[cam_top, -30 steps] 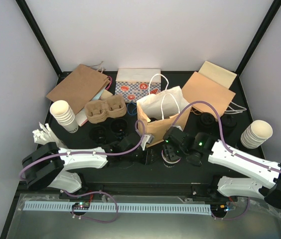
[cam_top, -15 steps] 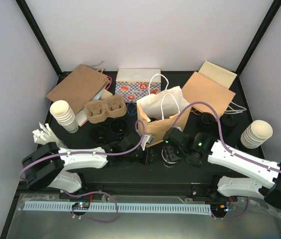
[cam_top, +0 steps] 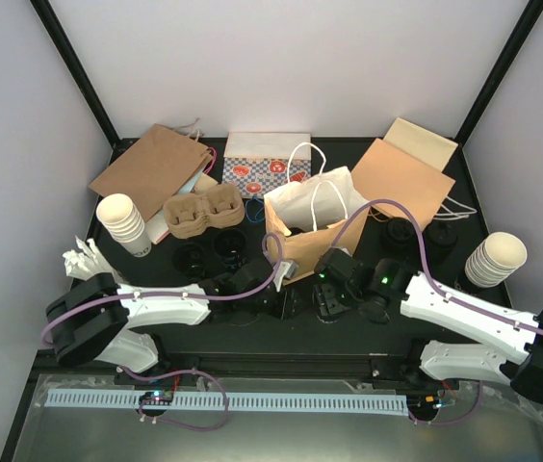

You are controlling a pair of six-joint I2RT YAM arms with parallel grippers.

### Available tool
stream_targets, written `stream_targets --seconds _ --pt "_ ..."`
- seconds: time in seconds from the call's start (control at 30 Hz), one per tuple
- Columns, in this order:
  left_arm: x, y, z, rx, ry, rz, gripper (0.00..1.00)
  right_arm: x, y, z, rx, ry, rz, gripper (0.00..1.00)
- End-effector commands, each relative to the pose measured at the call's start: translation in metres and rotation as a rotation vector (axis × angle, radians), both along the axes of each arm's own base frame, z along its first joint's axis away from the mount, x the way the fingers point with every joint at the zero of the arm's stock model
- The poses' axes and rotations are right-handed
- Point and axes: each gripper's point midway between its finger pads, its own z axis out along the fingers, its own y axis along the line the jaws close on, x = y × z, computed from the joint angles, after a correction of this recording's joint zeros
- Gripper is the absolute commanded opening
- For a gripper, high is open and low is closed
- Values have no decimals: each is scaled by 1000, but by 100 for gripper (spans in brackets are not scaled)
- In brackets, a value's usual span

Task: Pack the takeout coffee

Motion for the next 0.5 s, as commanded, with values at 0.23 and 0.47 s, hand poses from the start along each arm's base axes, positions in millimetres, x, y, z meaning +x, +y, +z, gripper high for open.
stream_targets --seconds 0.23,0.47 --pt "-1 -12 5 -26 0 -28 31 -2 2 -12 -4 13 5 69" --pt "0 -11 8 -27 -7 -25 31 -2 2 -21 -36 29 19 69"
